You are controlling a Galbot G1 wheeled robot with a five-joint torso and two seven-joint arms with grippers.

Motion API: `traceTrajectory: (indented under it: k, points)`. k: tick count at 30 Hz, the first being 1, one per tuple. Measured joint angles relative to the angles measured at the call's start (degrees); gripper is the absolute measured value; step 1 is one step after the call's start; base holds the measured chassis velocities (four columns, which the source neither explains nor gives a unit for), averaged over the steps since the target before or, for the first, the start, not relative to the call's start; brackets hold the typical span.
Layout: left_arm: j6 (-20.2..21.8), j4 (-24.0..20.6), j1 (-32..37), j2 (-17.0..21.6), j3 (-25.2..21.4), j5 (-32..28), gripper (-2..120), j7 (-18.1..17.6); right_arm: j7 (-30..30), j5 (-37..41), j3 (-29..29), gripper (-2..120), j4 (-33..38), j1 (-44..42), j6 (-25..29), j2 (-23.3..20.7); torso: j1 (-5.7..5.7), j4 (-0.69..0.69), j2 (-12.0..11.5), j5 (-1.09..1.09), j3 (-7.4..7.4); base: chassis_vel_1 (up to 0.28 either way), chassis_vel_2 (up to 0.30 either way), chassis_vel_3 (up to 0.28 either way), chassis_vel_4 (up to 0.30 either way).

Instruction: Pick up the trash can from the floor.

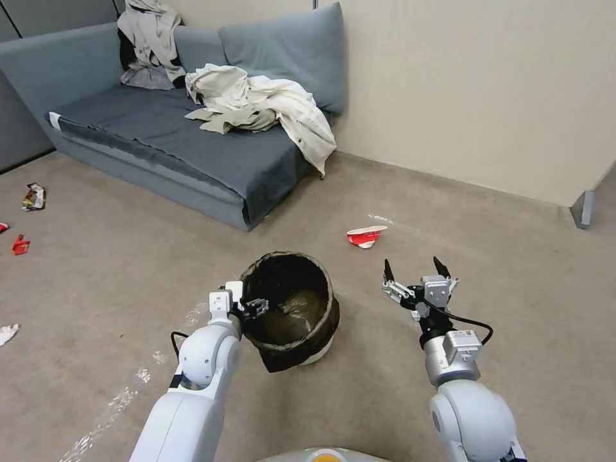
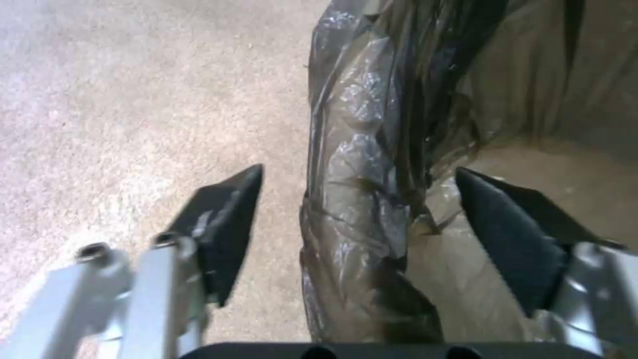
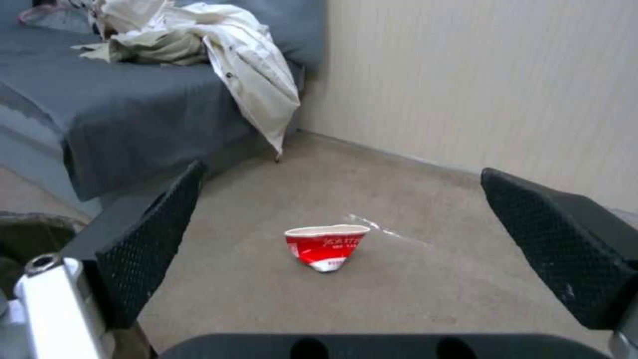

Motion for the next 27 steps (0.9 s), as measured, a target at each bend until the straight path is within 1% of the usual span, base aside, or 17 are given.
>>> traceTrajectory:
  k: [2, 3, 6, 7, 10, 11, 14, 15, 16, 17, 21, 24, 25, 27]
  points:
    - [0.0, -0.2, 0.1, 0.0, 0.2, 0.0, 59, 0.0, 0.0, 0.0, 0.0, 100, -0.1, 0.0, 0.1, 0.0, 0.00, 0.00, 0.0, 0.00, 0.00, 0.000, 0.000, 0.000, 0.000]
    - [0.0, -0.2, 0.1, 0.0, 0.2, 0.0, 59, 0.0, 0.0, 0.0, 0.0, 100, -0.1, 0.0, 0.1, 0.0, 0.00, 0.00, 0.0, 0.00, 0.00, 0.000, 0.000, 0.000, 0.000]
    - [-0.1, -0.3, 0.2, -0.1, 0.3, 0.0, 43, 0.0, 0.0, 0.2, 0.0, 100, -0.1, 0.0, 0.1, 0.0, 0.00, 0.00, 0.0, 0.00, 0.00, 0.000, 0.000, 0.000, 0.000]
    - [-0.1, -0.3, 0.2, -0.1, 0.3, 0.0, 43, 0.0, 0.0, 0.2, 0.0, 100, -0.1, 0.0, 0.1, 0.0, 0.00, 0.00, 0.0, 0.00, 0.00, 0.000, 0.000, 0.000, 0.000]
    - [-0.1, -0.4, 0.4, -0.1, 0.2, 0.0, 29, 0.0, 0.0, 0.3, 0.1, 100, -0.1, 0.0, 0.1, 0.0, 0.00, 0.01, 0.0, 0.00, 0.00, 0.000, 0.000, 0.000, 0.000]
    - [-0.1, -0.4, 0.4, -0.1, 0.2, 0.0, 29, 0.0, 0.0, 0.3, 0.1, 100, -0.1, 0.0, 0.1, 0.0, 0.00, 0.01, 0.0, 0.00, 0.00, 0.000, 0.000, 0.000, 0.000]
    - [-0.1, -0.6, 0.5, -0.1, 0.2, -0.1, 18, 0.0, 0.0, 0.3, 0.1, 100, -0.1, 0.1, 0.1, 0.0, 0.00, 0.00, 0.0, 0.00, 0.00, 0.000, 0.000, 0.000, 0.000]
    - [-0.1, -0.6, 0.5, -0.1, 0.2, -0.1, 18, 0.0, 0.0, 0.3, 0.1, 100, -0.1, 0.1, 0.1, 0.0, 0.00, 0.00, 0.0, 0.00, 0.00, 0.000, 0.000, 0.000, 0.000]
    - [-0.1, -0.7, 0.6, -0.1, 0.2, -0.1, 11, 0.0, 0.0, 0.3, 0.1, 100, -0.1, 0.1, 0.1, 0.0, 0.00, 0.01, 0.0, 0.00, 0.00, 0.000, 0.000, 0.000, 0.000]
    - [-0.1, -0.9, 0.8, -0.1, 0.2, -0.2, 7, 0.1, 0.0, 0.3, 0.0, 100, -0.1, 0.1, 0.1, 0.0, 0.00, 0.00, 0.0, -0.01, -0.01, 0.000, 0.000, 0.000, 0.000]
    - [-0.9, -1.4, 1.1, 0.0, 0.2, -0.8, 7, -0.5, 0.0, 0.4, 0.1, 100, -0.1, 0.1, 0.2, 0.0, 0.00, -0.01, 0.0, -0.01, 0.00, 0.000, 0.000, 0.000, 0.000]
    - [-2.4, -3.5, 1.9, 0.3, 0.1, -2.6, 4, -2.0, 0.0, 0.4, 0.3, 100, 0.1, 0.1, 0.2, 0.0, 0.00, 0.01, 0.0, 0.00, 0.00, 0.000, 0.000, 0.000, 0.000]
    - [-2.4, -3.5, 1.9, 0.3, 0.1, -2.6, 4, -2.0, 0.0, 0.4, 0.3, 100, 0.1, 0.1, 0.2, 0.0, 0.00, 0.01, 0.0, 0.00, 0.00, 0.000, 0.000, 0.000, 0.000]
    - [-3.1, -5.7, 2.4, 0.8, 0.1, -3.9, 2, -2.6, 0.0, 0.5, 0.3, 100, 0.3, 0.1, 0.2, 0.0, 0.00, 0.01, 0.0, 0.00, 0.00, 0.000, 0.000, 0.000, 0.000]
